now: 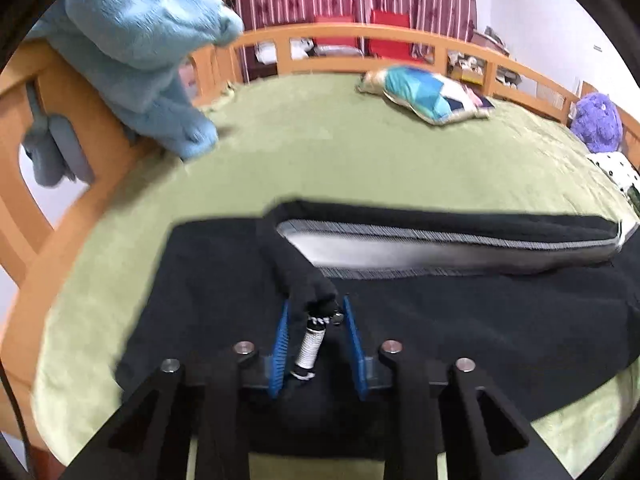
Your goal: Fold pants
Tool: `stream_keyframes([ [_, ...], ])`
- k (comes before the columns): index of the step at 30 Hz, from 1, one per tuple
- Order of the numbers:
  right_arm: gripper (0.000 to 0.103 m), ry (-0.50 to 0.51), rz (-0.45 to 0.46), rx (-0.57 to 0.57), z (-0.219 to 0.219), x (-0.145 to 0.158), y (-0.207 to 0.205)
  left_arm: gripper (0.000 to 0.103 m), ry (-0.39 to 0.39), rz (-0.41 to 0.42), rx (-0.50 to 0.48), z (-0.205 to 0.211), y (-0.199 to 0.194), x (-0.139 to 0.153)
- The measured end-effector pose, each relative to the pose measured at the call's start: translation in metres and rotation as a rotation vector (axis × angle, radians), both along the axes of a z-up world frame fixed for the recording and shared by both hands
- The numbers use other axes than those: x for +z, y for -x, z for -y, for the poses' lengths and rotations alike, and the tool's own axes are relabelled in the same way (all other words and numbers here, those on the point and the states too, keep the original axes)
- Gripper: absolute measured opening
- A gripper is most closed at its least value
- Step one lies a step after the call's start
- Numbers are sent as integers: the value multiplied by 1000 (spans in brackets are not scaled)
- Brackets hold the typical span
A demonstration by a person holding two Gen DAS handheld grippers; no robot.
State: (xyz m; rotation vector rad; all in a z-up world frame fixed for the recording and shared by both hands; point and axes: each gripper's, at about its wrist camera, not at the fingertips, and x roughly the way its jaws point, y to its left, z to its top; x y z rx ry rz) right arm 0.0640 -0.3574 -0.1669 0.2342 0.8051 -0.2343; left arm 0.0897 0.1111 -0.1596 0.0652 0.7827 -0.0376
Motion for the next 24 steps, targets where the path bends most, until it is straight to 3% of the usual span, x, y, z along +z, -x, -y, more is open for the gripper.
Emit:
stream_keyframes([
  [10,49,52,-45,-20,-8,-13,-10,23,-28,35,151,-72,-74,25],
  [12,49,57,-52,-27,-6,-15,-10,31,-34,37,186,-74,-84,27],
  [15,49,55,-58,-41,-1,-17,-10,38,-151,53,282,-71,-88,32],
  [18,49,51,-48,-49,5,-15,-7,49,-97,60,256,-69,-80,35],
  [24,49,81,-21,-84,32,-11,10,52,-95,12,192,-34,-63,30],
])
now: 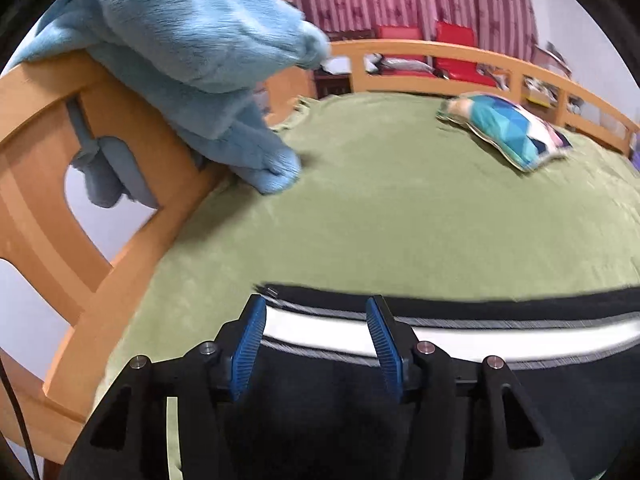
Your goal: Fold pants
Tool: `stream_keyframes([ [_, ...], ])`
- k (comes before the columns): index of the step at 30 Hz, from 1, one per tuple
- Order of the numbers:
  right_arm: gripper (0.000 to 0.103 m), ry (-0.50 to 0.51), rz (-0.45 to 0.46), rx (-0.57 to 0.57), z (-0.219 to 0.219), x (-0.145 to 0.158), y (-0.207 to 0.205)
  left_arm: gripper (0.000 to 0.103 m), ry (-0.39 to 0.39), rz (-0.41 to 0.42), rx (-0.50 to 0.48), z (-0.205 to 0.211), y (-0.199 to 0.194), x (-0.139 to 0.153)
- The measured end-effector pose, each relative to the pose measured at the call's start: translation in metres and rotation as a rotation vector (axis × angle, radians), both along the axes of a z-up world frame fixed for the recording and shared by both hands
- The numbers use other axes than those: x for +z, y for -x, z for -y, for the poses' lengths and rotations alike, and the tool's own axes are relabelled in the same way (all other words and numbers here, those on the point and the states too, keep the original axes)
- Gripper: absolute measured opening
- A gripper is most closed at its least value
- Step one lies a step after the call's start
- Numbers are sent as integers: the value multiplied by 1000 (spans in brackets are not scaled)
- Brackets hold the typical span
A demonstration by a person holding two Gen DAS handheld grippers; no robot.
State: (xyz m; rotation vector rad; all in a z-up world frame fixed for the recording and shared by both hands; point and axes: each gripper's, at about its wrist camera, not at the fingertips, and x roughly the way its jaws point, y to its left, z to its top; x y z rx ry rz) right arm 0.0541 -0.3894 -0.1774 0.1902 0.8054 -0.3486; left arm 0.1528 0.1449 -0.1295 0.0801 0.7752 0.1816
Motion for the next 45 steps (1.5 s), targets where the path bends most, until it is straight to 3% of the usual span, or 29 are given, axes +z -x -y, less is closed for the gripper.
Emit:
stream_keyframes([
  [5,68,7,42,-83,54,5,28,57,29,-42,-79,53,23,-5],
  [9,70,-20,31,-162,114,-2,43,59,25,-47,-125,93,38,-5],
  [16,71,-349,80,-181,208,-28,38,60,69,-26,-167,141,50,1],
  [18,75,-443,109,-192,226,-39,32,60,82,-24,-173,150,51,4],
  [19,84,-477,113,-198,232,-44,28,60,85,-24,-172,152,51,5],
  [20,90,-509,108,-208,237,-51,22,60,90,-24,-172,155,52,7],
  [22,90,-592,50,-206,246,-71,3,60,92,-24,-174,158,54,7],
  [24,89,-657,49,-215,253,-83,-9,60,88,-27,-176,161,55,6],
  [27,62,-571,105,-249,254,-67,-10,60,76,-38,-177,164,56,6],
  [28,47,-508,146,-225,252,-51,-8,60,73,-39,-178,165,56,6],
  [29,40,-481,176,-187,249,-39,-5,60,67,-39,-181,166,57,7],
  [32,39,-353,368,-35,228,14,26,60,50,-22,-188,168,60,11],
  [33,39,-330,381,-19,226,19,30,60,48,-19,-190,167,62,12],
  [35,54,-324,337,-37,232,8,30,60,53,-17,-192,164,63,12],
  [37,66,-324,192,-112,246,-22,19,60,67,-22,-193,161,63,10],
  [39,64,-299,21,-179,254,-50,14,60,71,-25,-193,157,64,9],
  [40,60,-277,-12,-195,256,-56,21,60,73,-24,-194,155,65,9],
  [45,61,-164,16,-167,229,-30,38,60,83,-19,-195,144,67,6],
])
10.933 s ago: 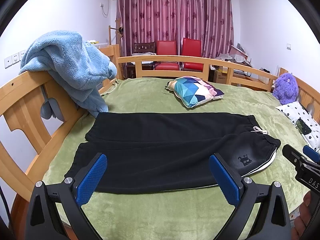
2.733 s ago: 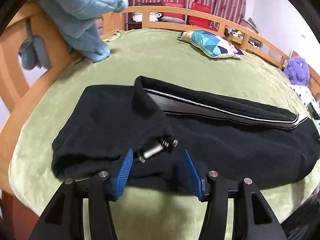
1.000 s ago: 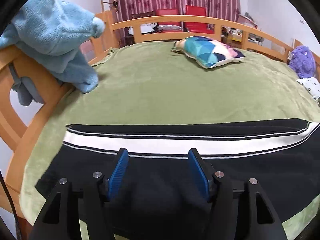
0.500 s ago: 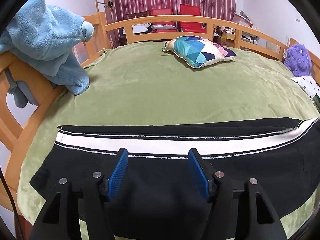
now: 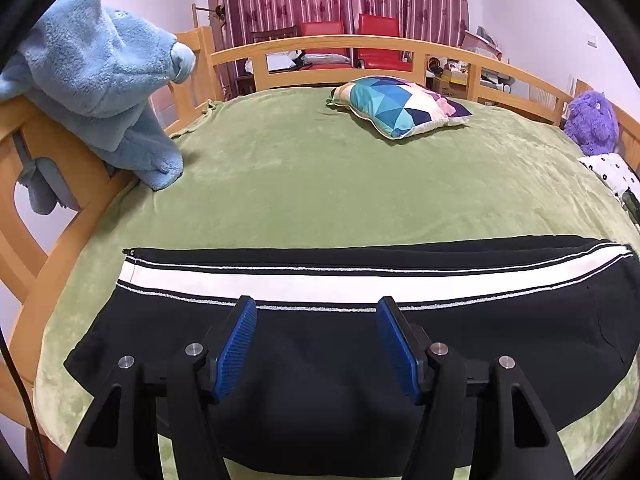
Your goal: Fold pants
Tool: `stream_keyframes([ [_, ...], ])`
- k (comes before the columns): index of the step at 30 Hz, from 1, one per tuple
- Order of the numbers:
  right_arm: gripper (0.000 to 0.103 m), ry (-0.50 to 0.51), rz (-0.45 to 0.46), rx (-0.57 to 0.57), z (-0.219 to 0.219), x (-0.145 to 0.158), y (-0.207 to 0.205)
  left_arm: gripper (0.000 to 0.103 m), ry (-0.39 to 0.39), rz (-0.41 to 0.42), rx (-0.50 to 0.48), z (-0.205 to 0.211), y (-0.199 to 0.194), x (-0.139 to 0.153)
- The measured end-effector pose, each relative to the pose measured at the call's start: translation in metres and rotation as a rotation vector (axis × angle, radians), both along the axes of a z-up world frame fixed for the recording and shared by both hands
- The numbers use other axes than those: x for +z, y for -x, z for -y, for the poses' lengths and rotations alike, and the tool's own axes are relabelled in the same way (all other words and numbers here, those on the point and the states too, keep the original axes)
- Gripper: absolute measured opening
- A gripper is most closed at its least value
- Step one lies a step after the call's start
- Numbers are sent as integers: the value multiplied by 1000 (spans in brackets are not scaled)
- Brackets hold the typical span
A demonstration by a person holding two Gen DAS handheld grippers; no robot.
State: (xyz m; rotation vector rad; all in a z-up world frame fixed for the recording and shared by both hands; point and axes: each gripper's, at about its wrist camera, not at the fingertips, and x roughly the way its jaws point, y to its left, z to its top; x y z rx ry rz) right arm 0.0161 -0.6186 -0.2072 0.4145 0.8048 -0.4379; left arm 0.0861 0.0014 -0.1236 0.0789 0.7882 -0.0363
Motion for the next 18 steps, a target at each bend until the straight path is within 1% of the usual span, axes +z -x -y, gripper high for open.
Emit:
stream_keyframes([
  [1,62,31,8,30,-11,10,-6,60,3,-1,1,-2,-1,-1],
  [3,66,76,32,122,-36,28,-24,60,13,-4,4,-8,0,-3],
  [4,70,100,40,158,-50,35,-36,60,18,-6,5,-11,0,-3],
  [5,72,119,46,187,-61,37,-45,60,21,-7,5,-15,0,-4],
  [7,72,145,51,261,-88,43,-71,60,18,-6,2,-23,0,-5],
  [8,72,147,47,319,-106,43,-92,60,9,-6,-2,-26,0,-5],
  [9,72,148,42,356,-118,40,-101,60,-1,-7,-3,-29,-1,-6],
  [13,72,154,-10,557,-180,29,-171,60,-51,9,18,-46,-6,-9],
  [15,72,155,-21,656,-211,18,-196,60,-54,11,31,-56,-9,-10],
  [17,72,153,-44,727,-238,6,-223,60,-44,9,41,-67,-14,-11],
  [18,72,150,-61,744,-250,1,-229,60,-42,7,45,-72,-16,-13],
])
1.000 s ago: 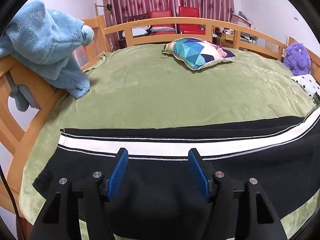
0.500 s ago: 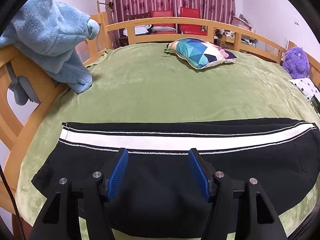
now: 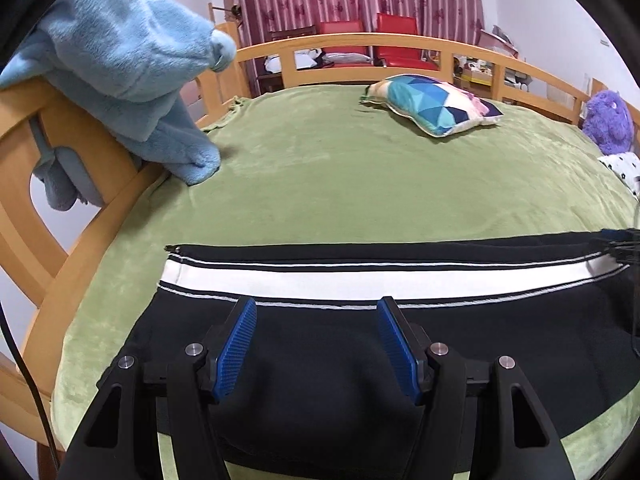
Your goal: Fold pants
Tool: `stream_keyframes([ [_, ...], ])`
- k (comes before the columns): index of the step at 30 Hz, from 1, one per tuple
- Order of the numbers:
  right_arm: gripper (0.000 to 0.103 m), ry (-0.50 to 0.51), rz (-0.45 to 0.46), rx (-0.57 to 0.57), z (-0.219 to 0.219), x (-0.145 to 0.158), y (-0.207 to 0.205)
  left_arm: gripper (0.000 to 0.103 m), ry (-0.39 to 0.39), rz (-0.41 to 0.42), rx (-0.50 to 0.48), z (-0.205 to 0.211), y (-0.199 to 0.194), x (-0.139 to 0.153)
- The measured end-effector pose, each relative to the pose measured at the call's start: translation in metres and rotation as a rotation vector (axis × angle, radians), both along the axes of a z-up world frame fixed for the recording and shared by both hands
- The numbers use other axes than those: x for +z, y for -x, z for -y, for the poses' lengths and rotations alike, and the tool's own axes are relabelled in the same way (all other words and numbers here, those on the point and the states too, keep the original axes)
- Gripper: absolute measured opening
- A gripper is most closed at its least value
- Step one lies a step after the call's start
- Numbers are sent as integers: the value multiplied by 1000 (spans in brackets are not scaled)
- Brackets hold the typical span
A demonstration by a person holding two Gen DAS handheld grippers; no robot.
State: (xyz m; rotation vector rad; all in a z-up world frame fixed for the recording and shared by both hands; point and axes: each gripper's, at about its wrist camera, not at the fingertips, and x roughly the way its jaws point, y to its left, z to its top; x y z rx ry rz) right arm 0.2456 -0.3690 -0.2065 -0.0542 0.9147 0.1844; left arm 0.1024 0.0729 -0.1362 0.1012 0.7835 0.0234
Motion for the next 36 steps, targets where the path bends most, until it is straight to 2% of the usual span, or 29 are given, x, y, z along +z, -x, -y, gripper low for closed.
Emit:
stream_keyframes([
  [4,73,0,-144,36,-18,-37,-40,60,10,-13,26,-20,-9,-8],
  [5,71,17,-141,38,-21,-40,-40,60,13,-17,31,-25,-11,-10],
  [6,64,29,-120,58,-22,-39,-37,60,14,-17,36,-28,-12,-12],
  [7,15,28,-115,99,-26,-37,-34,60,15,-19,41,-32,-13,-14],
  [8,3,35,-120,134,-31,-33,-29,60,20,-23,48,-37,-16,-17],
  [12,2,86,-37,111,-35,-13,-17,60,56,-36,72,-50,-22,-22],
  [16,2,-44,62,41,-23,26,-23,60,77,-32,92,-63,-22,-22],
  [17,0,-30,90,-10,-20,28,-30,60,70,-31,97,-65,-22,-22],
  [18,0,-9,83,-37,-17,27,-36,60,64,-32,103,-68,-21,-22],
  [20,0,-20,-1,-45,-13,5,-55,60,61,-37,114,-73,-19,-22],
  [21,0,7,-34,-54,-16,-5,-59,60,63,-40,115,-76,-18,-22],
  [22,0,31,-56,-52,-18,-12,-58,60,59,-40,115,-79,-16,-22],
  [25,0,-10,-82,-28,-20,-20,-43,60,23,-39,129,-86,-15,-23],
  [27,11,-17,-69,-29,-25,-18,-30,60,28,-46,147,-94,-16,-24],
  [29,28,-8,-44,-44,-27,-13,-14,60,44,-49,164,-104,-17,-23],
  [34,42,-41,-4,-116,-25,5,15,60,56,-54,200,-131,-15,-25],
  [36,43,-75,-3,-128,-29,8,33,60,86,-80,197,-143,-11,-29],
])
